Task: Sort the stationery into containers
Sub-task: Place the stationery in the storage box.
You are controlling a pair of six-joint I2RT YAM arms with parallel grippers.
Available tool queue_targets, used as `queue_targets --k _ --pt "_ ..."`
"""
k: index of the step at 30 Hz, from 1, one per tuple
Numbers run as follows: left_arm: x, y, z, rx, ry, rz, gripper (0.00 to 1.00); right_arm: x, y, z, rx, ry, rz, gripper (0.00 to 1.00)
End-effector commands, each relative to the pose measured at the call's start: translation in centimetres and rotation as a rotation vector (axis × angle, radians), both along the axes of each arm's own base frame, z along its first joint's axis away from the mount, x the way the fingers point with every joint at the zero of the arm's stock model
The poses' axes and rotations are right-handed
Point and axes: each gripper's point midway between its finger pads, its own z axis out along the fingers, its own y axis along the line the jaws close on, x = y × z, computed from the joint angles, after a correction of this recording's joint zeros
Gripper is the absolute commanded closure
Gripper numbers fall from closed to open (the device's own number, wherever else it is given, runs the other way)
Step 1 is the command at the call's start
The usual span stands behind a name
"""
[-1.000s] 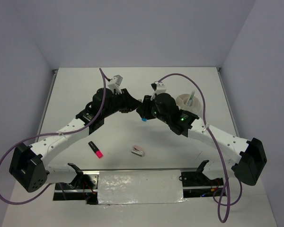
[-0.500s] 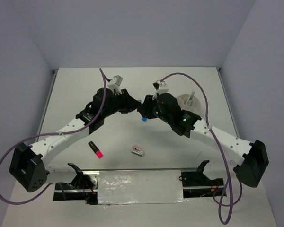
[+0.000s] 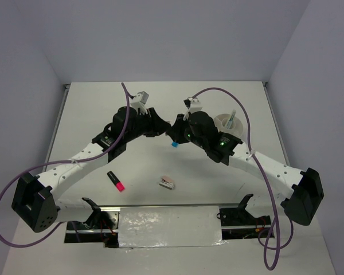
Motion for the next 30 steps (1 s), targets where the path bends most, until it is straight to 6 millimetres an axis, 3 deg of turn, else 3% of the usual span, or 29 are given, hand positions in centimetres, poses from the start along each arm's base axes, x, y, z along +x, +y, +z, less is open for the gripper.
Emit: queue_targets --k 1,2,4,8,11,12,13,14,17,18,19,20,23,25,26,30 --pt "0.0 -0.8 2.6 -0.035 -0.052 -0.032 0.58 0.6 1.6 4.0 0.103 -0.068 0.035 1.0" --pt "0.0 -0.7 2.8 -0.036 -0.056 -0.027 0.31 0.6 1.7 4.0 0.107 -0.065 0.04 1.0" --pt "0.0 -0.6 3.3 -0.035 -0.063 -0.02 0.26 0.6 1.7 4.0 0.114 -0.065 0.038 1.0" --pt "0.6 -0.1 4.8 -0.029 -0.071 0.015 0.01 0.8 1.4 4.0 0.121 -0.06 0.021 1.0" --pt "1.8 1.6 4.4 0.036 -0.008 0.139 0.01 1.7 -0.1 2.9 0.079 -0.032 -0.076 1.0" --pt "2.6 2.7 5.6 0.051 -0.003 0.22 0.01 2.3 -0.7 3.0 0.073 -0.027 -0.118 1.0" --pt "3.1 4.1 5.2 0.091 0.031 0.302 0.01 2.9 -1.6 2.6 0.058 -0.014 -0.17 1.0" --pt "3.2 7.4 3.2 0.209 0.096 0.451 0.01 3.5 -2.6 2.5 0.07 0.015 -0.242 1.0" --pt "3.0 11.1 3.9 0.265 0.113 0.608 0.01 6.0 -7.0 1.3 0.036 0.068 -0.468 1.0" --pt "2.3 11.9 4.6 0.276 0.092 0.605 0.01 6.6 -8.2 1.1 0.027 0.08 -0.526 1.0" --pt "1.8 12.3 4.5 0.287 0.084 0.601 0.01 7.7 -11.1 0.9 -0.006 0.084 -0.649 1.0" --pt "1.0 12.9 5.5 0.271 0.061 0.596 0.01 8.3 -12.4 0.2 0.009 0.114 -0.732 1.0" --pt "-0.9 14.1 5.4 0.311 0.05 0.573 0.01 9.8 -16.7 -0.9 -0.011 0.164 -0.951 1.0" --pt "-2.6 15.1 5.8 0.339 0.029 0.542 0.01 10.4 -18.3 -0.8 -0.038 0.181 -1.037 1.0" --pt "-3.4 15.5 6.4 0.338 0.014 0.529 0.01 11.3 -19.5 -1.9 -0.069 0.199 -1.1 1.0" --pt "-5.9 16.5 5.2 0.435 0.001 0.426 0.01 12.9 -22.2 -2.3 -0.167 0.246 -1.23 1.0"
